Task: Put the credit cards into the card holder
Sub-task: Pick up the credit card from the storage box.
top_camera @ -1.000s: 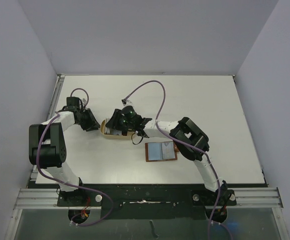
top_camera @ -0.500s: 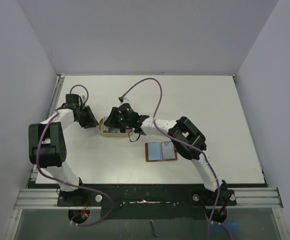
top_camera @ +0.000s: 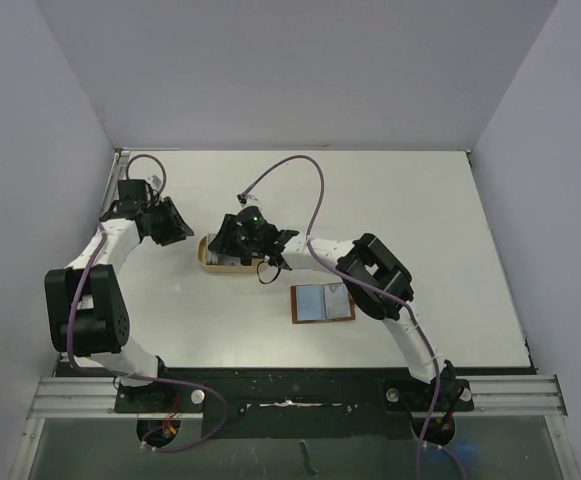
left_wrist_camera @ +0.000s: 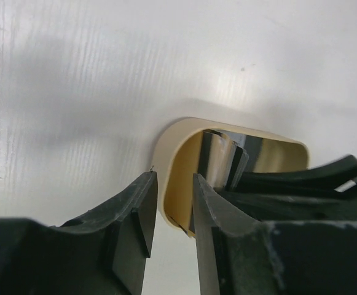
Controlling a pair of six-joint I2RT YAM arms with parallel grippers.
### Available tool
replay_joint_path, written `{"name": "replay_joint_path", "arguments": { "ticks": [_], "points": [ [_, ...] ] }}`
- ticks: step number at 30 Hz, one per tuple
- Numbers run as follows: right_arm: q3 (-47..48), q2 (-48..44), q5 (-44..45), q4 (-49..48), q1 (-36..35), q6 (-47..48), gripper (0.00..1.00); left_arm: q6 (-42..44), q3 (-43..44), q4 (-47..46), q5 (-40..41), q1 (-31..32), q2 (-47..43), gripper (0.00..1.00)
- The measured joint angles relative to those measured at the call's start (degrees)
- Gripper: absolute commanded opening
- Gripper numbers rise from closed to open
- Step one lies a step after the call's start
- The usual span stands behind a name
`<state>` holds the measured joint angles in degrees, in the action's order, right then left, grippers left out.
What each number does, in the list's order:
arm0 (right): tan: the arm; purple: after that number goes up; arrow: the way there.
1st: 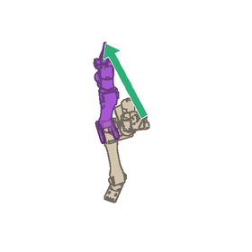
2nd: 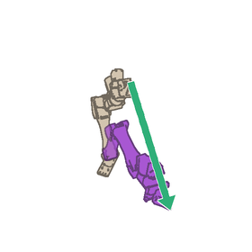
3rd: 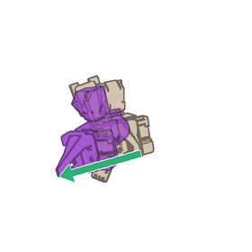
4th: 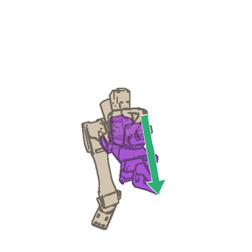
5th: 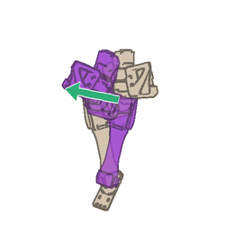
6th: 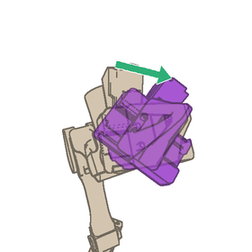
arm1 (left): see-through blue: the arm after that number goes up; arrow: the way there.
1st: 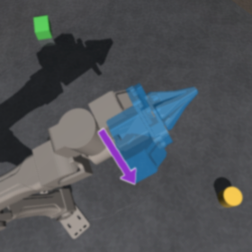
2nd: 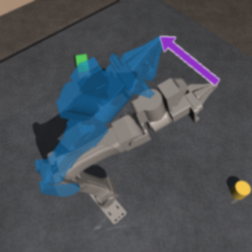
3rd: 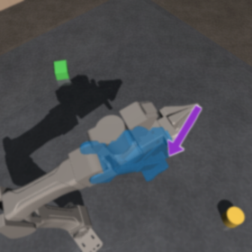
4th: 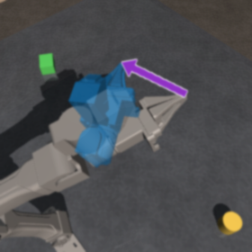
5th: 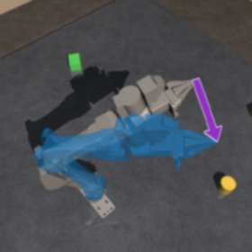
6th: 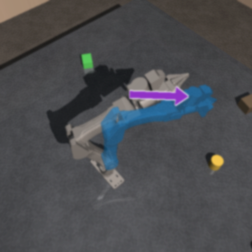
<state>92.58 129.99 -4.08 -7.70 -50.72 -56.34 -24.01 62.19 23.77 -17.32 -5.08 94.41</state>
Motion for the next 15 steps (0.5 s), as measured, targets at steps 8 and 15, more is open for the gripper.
{"name": "replay_joint_path", "arguments": {
  "ticks": [8, 15],
  "points": [
    [0.61, 0.00, 0.39, 1.16, -0.04, 0.22, 0.32, -0.39, -0.94, -1.20, -7.52, 0.31, -7.67, 0.32],
    [0.76, 0.00, 1.29, 1.36, -0.37, 0.22, 0.32, 0.33, -3.58, -0.72, -11.56, 1.14, -6.32, 0.32]
  ]
}}
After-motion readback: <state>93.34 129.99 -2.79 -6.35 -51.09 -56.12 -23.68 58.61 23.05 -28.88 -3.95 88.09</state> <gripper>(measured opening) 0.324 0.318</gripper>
